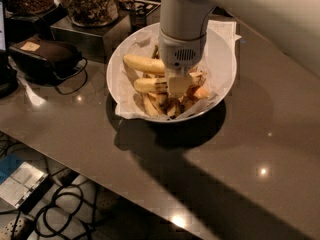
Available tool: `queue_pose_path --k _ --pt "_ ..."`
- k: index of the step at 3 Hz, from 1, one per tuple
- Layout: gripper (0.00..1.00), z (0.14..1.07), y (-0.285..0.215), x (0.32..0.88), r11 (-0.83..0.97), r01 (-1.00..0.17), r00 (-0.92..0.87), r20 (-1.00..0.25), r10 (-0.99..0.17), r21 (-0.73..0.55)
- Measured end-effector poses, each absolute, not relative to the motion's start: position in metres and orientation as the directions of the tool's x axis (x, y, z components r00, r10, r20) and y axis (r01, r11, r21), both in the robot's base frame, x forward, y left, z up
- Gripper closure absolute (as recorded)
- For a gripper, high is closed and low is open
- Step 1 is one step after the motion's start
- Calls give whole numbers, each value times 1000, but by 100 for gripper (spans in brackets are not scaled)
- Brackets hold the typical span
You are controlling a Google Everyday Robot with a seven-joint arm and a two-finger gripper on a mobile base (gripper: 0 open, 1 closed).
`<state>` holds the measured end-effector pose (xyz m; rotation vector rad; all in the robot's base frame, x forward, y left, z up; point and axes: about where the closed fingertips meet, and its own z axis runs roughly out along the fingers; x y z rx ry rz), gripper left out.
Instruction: Pick banana from white bowl
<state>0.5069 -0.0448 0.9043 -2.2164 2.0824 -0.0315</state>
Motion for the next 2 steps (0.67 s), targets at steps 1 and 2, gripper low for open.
queue_pose_path --k 1,2 --pt "100 919 -47 499 -39 -991 49 -79 -996 -129" --pt "100 944 -49 487 -30 -984 50 -112 -993 -176"
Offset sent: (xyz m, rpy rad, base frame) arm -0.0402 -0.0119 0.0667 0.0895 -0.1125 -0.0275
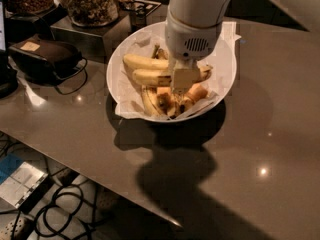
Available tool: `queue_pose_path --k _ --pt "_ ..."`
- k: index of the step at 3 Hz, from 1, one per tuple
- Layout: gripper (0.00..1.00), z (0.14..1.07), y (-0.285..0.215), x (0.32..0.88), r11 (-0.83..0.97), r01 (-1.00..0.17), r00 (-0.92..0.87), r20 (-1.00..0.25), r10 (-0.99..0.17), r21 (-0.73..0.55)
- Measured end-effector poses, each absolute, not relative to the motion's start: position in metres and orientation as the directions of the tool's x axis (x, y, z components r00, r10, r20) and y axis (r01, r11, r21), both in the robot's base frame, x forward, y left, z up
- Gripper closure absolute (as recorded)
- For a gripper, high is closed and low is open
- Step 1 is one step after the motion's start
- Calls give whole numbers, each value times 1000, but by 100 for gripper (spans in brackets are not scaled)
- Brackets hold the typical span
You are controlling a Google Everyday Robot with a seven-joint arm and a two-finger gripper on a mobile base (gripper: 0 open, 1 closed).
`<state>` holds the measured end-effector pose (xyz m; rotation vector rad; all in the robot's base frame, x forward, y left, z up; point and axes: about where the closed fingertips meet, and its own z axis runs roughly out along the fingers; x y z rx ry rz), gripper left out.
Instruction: Pick banana from white bowl
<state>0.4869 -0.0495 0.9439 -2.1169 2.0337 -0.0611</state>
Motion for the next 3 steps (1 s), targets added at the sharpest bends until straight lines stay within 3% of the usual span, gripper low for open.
queue_pose_path --k 3 --pt "100 985 -12 469 -147 -956 179 -107 -978 -254"
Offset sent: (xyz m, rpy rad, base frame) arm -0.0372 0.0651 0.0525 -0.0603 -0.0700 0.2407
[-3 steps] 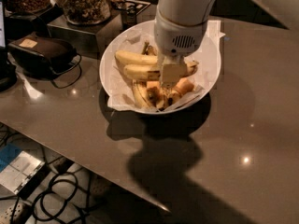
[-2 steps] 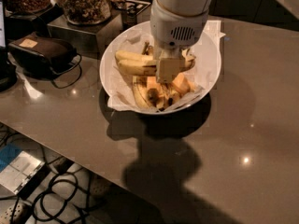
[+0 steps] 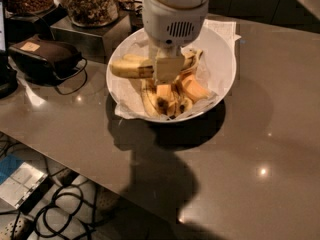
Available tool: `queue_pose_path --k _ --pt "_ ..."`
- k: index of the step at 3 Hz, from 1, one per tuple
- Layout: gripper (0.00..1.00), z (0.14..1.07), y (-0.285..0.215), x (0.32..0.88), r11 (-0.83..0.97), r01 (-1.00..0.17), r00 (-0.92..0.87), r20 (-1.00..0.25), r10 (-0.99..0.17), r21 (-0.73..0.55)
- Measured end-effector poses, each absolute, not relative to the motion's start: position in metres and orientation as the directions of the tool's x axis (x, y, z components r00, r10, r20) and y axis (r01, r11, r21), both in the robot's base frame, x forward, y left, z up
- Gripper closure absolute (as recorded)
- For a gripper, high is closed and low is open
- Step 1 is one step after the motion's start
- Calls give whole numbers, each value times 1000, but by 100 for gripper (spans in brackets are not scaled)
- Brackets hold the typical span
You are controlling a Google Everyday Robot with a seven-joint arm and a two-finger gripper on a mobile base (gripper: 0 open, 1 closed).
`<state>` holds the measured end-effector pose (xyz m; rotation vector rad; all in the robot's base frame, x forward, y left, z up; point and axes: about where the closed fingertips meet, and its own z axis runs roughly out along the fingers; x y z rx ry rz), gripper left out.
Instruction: Pick banana from white bowl
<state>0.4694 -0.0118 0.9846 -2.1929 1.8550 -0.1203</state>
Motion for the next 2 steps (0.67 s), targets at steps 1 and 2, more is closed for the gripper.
queue_pose_path --k 1,2 --pt "100 989 3 461 -186 -947 222 -112 -969 -263" --pt "100 998 42 435 -302 -915 344 -124 -931 -269"
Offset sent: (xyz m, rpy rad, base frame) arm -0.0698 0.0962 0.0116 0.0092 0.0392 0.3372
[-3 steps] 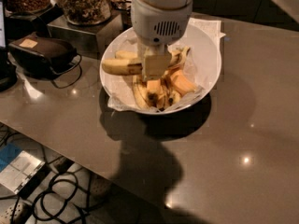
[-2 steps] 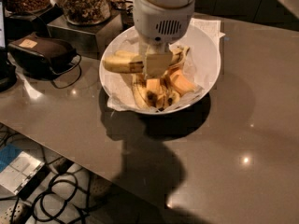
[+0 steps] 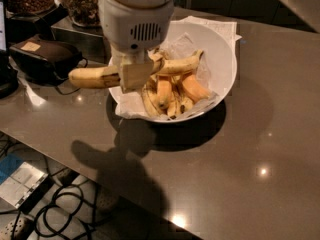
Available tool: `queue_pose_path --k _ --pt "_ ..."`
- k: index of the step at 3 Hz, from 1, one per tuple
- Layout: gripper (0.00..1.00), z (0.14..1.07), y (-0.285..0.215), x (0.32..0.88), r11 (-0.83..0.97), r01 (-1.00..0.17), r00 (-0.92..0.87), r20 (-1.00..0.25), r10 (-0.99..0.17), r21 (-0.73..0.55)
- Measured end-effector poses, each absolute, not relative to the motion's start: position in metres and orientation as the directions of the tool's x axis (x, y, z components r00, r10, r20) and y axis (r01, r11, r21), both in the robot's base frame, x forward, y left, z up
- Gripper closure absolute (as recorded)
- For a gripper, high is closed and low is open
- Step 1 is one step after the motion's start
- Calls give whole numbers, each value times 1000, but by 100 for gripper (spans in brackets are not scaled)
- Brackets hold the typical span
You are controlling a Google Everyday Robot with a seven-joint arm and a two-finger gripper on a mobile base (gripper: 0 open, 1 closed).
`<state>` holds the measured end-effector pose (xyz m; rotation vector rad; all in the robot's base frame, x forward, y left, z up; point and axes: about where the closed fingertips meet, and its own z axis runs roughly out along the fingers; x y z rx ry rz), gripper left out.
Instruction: Pick banana from white bowl
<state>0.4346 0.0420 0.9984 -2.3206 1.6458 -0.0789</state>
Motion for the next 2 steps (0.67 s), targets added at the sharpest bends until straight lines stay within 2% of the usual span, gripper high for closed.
queue_pose_path --k 1,2 --pt "100 996 78 414 -418 -874 458 -135 -879 -248" --pt "100 1004 83 411 -417 -865 466 -140 -874 -278"
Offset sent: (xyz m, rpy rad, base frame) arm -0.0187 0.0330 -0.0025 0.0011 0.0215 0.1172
